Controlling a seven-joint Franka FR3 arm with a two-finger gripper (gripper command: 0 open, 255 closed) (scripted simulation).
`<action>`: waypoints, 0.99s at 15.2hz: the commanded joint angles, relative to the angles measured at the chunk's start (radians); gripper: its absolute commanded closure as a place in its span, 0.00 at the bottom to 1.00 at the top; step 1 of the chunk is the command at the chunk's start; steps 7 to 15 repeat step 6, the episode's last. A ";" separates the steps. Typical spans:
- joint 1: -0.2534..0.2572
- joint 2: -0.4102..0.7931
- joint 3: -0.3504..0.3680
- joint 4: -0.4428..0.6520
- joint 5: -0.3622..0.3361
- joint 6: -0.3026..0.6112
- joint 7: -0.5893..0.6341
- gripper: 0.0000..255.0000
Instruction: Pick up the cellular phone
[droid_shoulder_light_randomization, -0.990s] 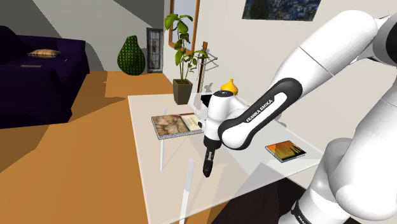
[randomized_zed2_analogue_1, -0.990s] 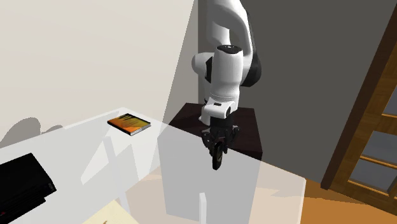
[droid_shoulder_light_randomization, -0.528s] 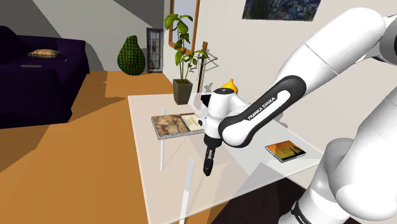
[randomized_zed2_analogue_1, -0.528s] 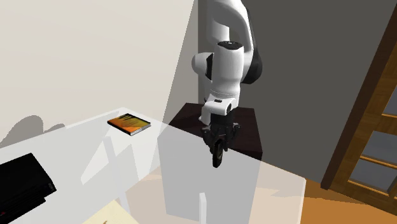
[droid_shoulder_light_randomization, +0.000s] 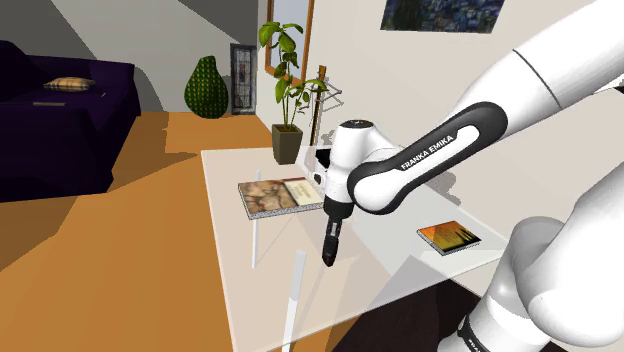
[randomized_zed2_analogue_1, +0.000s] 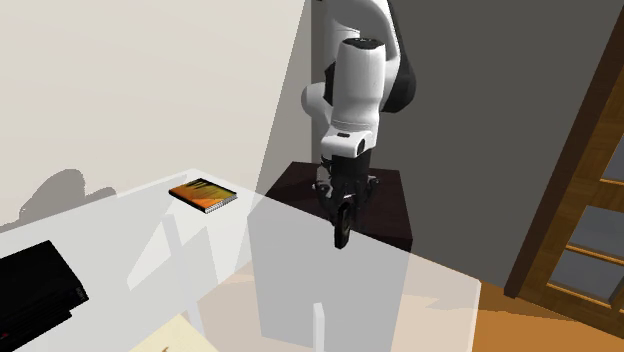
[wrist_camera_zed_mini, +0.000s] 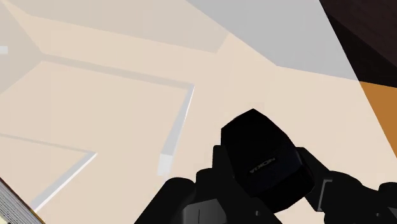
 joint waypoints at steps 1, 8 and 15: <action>0.001 -0.024 0.000 0.010 0.003 -0.035 -0.003 1.00; 0.002 -0.062 -0.001 0.025 0.006 -0.087 -0.007 1.00; 0.002 -0.062 -0.001 0.025 0.006 -0.087 -0.007 1.00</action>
